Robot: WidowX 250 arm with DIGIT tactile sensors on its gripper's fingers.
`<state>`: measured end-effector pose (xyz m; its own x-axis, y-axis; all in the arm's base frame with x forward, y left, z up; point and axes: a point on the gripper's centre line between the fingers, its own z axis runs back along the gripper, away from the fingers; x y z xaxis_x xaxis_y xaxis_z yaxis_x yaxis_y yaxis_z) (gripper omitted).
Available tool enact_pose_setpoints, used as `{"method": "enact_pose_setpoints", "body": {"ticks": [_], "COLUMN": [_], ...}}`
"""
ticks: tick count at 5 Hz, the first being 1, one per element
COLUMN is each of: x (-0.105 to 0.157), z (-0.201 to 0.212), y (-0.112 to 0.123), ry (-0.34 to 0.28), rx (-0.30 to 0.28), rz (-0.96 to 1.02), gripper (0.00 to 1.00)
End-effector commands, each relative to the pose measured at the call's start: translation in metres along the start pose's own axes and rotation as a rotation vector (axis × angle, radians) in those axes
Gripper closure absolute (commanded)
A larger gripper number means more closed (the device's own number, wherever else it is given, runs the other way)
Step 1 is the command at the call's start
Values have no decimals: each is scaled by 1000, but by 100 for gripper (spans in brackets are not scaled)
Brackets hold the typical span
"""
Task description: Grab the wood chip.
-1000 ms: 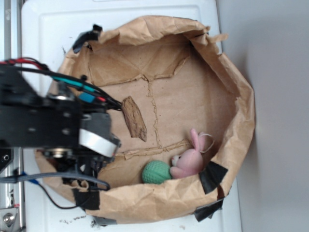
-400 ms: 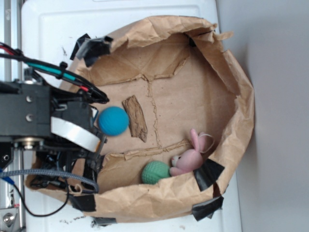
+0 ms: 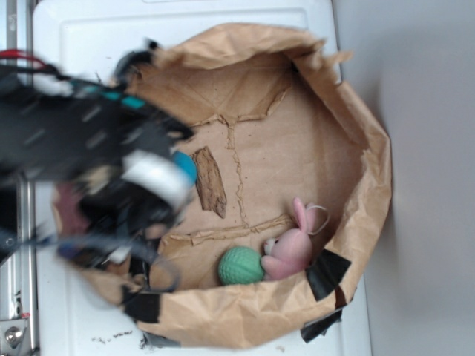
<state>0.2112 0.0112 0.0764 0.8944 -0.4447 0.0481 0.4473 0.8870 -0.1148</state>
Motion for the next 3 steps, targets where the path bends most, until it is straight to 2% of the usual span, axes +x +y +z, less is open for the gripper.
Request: {"method": "enact_pose_setpoints", "body": {"ticks": [1,2,3], "x": [18,20,34], "z": [37,36,29], "y": [45,50,62], "ry": [-136,-139,-137], "rx": [31,52,59], "rz": [20,-3,-8], "gripper": [0,0,0]}}
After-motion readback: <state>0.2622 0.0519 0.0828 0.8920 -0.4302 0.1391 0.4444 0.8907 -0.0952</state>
